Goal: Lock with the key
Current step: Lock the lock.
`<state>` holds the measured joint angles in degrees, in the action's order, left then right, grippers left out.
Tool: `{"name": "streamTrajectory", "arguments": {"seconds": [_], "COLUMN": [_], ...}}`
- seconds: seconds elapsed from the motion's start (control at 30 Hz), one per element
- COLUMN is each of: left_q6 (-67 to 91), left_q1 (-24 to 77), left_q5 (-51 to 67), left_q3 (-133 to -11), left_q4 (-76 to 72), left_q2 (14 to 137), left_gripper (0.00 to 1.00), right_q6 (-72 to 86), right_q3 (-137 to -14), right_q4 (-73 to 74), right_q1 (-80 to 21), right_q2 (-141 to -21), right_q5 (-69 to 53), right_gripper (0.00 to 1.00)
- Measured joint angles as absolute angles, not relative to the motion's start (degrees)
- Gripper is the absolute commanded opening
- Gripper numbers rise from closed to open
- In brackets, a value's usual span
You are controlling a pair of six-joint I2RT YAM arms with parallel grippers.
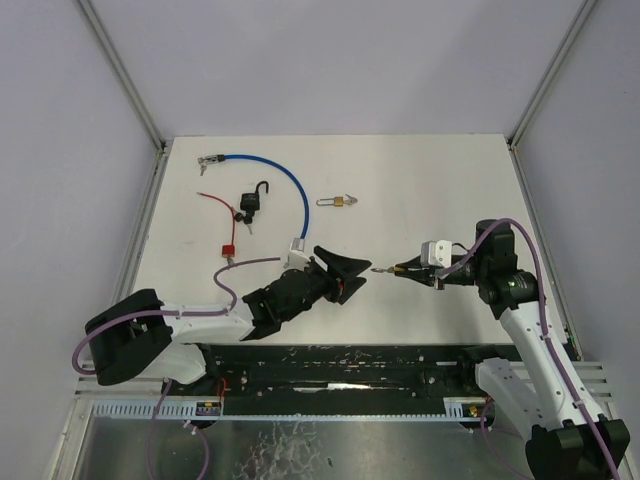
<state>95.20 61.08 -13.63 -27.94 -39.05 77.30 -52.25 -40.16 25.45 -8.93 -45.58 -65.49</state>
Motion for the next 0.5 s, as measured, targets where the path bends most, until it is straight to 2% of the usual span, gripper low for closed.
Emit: {"name": "streamTrajectory", "arguments": {"seconds": [0.37, 0.5], "left_q6": [97.4, 97.7], "left_q1": [61.9, 62.4], "left_q5": [-13.9, -14.0], "left_q3": [-28.4, -28.5], "left_q4": [-39.7, -40.4], "left_q2": [78.3, 79.0], "left_gripper": [0.55, 0.49], "right_q6": [-55.1, -55.6], "right_q3": [-38.5, -38.3], "right_q4": [25.5, 25.5], "right_q1": [-9.0, -9.1], "right_q2": [-46.1, -46.4], "right_q5": [-65.7, -65.7], "right_gripper": [0.00, 0.00]}}
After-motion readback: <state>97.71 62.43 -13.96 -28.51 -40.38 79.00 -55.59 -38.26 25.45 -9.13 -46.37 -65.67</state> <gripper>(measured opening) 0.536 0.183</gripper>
